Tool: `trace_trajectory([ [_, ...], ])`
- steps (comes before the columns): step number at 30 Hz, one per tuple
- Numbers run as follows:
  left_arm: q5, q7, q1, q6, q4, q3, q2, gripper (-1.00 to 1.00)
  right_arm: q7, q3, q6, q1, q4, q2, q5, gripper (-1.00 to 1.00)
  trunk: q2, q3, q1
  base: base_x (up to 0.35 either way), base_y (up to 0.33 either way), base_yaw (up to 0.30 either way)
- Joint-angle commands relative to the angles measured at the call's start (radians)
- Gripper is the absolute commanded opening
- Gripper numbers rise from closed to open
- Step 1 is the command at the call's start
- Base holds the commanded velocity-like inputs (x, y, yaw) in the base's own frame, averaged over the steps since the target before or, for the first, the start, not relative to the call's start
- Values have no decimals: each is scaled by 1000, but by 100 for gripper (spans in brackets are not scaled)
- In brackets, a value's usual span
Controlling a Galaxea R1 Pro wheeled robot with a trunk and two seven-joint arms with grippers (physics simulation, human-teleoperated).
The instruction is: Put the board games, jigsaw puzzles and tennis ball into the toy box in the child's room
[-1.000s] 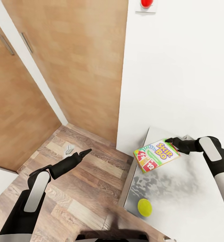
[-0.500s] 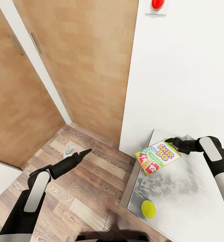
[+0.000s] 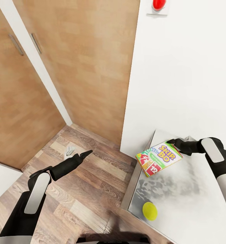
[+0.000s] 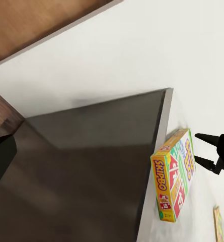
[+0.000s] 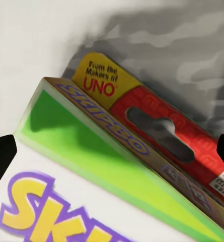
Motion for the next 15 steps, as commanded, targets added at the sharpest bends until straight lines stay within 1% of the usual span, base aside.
trace_trajectory([
  [1,-1,-4,-1,6,0,2,0,100,-10,0,2,-1,-1,-1,-10,100,-2,-1,1,0,0,6],
  [6,-1,-4,-1,6,0,1,0,100,-10,0,2,-1,0,-1,-10,100,-2,0,1,0,0,50],
  [15,-1,-4,-1,6,0,1,0,100,-11,-1,2,-1,0,-2,-7,100,-2,6,1,0,0,138],
])
